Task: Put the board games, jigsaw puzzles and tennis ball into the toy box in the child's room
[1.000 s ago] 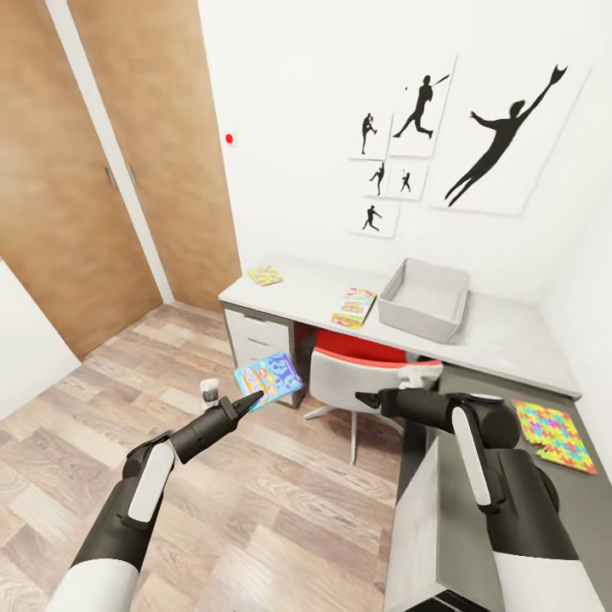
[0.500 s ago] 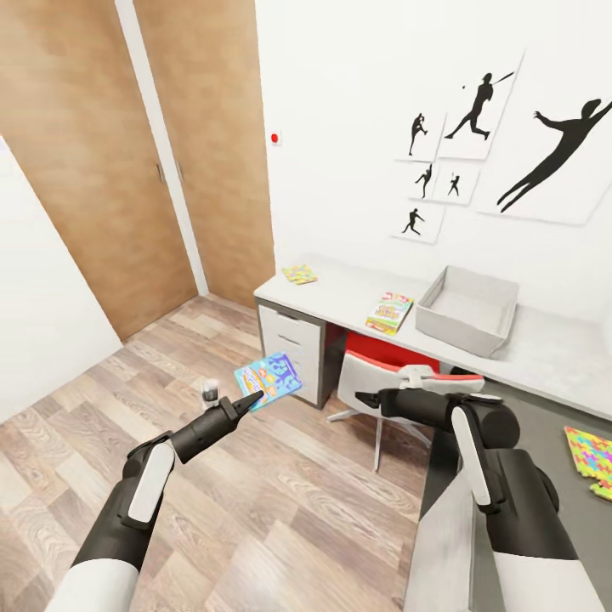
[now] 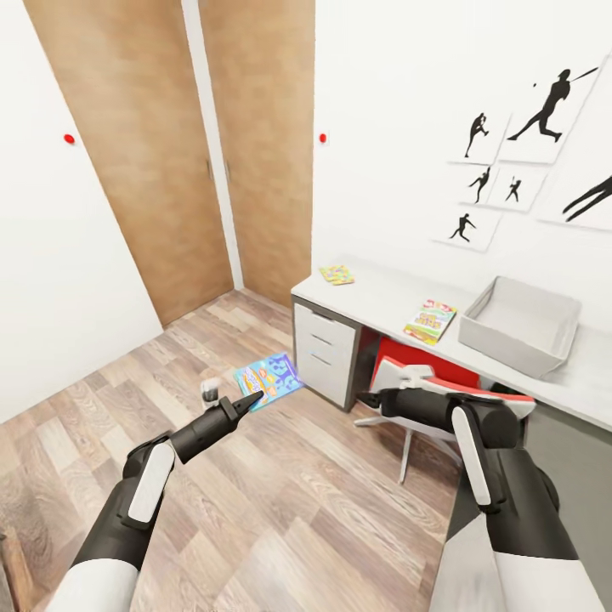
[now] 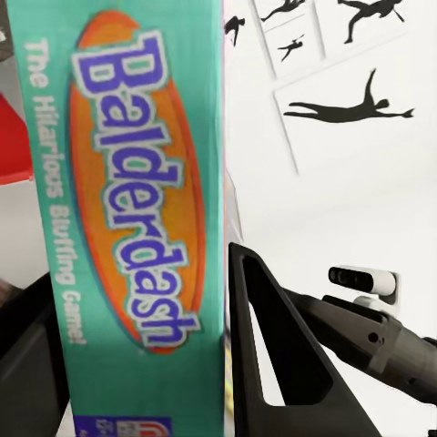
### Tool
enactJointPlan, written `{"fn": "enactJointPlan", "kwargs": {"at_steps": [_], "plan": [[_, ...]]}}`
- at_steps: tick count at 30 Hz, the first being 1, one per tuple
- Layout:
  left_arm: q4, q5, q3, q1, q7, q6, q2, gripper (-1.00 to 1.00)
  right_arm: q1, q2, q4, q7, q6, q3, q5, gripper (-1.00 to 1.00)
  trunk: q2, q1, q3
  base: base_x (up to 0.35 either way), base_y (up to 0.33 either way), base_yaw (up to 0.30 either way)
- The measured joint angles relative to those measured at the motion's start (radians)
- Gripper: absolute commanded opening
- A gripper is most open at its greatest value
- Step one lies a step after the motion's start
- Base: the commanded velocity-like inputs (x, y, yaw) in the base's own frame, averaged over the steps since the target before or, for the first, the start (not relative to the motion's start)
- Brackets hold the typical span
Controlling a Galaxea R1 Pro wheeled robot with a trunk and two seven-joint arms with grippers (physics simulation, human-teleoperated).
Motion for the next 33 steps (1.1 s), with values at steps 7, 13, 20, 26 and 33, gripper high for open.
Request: {"fn": "enactJointPlan", "kwargs": {"at_steps": [7,13,20,26,33], "plan": [[0.0,0.004,-0.002,0.0,-0.001,0.002,-0.001,-1.0,0.001,-0.001,0.0,0.0,0.0,-0.003,0.0,1.0,0.0,0.0,0.0,0.034,0.008,0.095],[0.0,0.003,-0.003,0.0,-0.002,0.001,-0.002,-1.0,0.001,-0.001,0.0,0.001,0.0,-0.003,-0.001,1.0,0.0,0.0,0.0,0.218,0.082,0.022],[0.0,0.002,-0.003,0.0,-0.003,0.001,-0.002,-1.0,0.001,-0.001,0.0,0.001,0.0,-0.003,-0.001,1.0,0.0,-0.001,0.0,0.282,0.108,0.005],[0.0,0.001,-0.003,0.0,-0.003,0.0,-0.002,-1.0,0.001,-0.001,0.0,0.001,0.0,-0.003,-0.001,1.0,0.0,-0.001,0.0,0.298,0.115,0.001],[0.0,0.0,-0.006,0.0,-0.003,0.0,-0.002,-1.0,0.001,-0.001,0.0,0.0,0.0,-0.003,-0.001,1.0,0.0,-0.001,0.0,0.301,0.116,0.0]]}}
